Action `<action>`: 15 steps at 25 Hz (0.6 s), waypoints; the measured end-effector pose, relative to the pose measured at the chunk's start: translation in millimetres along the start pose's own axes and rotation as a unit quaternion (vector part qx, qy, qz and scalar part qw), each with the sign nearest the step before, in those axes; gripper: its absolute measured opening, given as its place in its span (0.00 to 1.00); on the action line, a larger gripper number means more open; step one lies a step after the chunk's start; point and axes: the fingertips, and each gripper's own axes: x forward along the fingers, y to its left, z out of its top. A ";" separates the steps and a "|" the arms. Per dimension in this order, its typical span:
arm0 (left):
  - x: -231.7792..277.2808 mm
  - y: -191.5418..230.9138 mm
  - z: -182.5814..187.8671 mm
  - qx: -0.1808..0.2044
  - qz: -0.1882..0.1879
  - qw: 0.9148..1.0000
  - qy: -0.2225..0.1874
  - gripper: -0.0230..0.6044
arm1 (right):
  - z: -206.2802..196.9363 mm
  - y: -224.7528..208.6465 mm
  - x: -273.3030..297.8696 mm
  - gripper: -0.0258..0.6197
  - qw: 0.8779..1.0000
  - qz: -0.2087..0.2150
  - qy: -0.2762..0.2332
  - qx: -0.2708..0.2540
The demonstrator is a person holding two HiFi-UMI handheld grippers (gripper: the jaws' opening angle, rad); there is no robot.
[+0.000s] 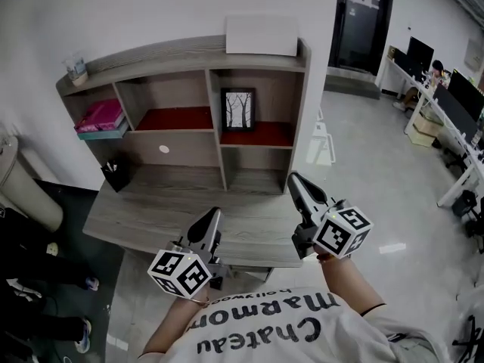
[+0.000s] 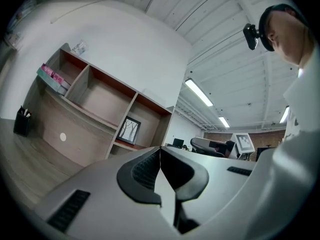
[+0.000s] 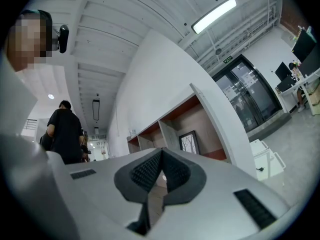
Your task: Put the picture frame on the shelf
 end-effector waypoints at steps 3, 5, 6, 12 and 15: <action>-15.2 -14.8 -11.4 -0.004 0.009 1.000 0.002 0.06 | -8.6 2.8 -19.1 0.05 1.000 0.000 0.014 0.010; -26.4 -25.3 -16.3 -0.005 0.014 1.000 0.000 0.06 | -15.7 7.8 -31.4 0.05 1.000 0.002 0.026 0.014; -32.0 -30.6 -18.2 -0.005 0.016 1.000 -0.001 0.06 | -18.4 11.0 -37.4 0.05 0.999 0.004 0.030 0.013; -68.5 -66.5 -32.1 -0.003 0.030 1.000 0.001 0.06 | -27.9 31.4 -80.9 0.05 0.999 0.012 0.040 0.023; -86.1 -86.1 -37.2 0.002 0.034 0.999 -0.002 0.06 | -31.8 39.5 -104.9 0.05 0.998 0.016 0.042 0.036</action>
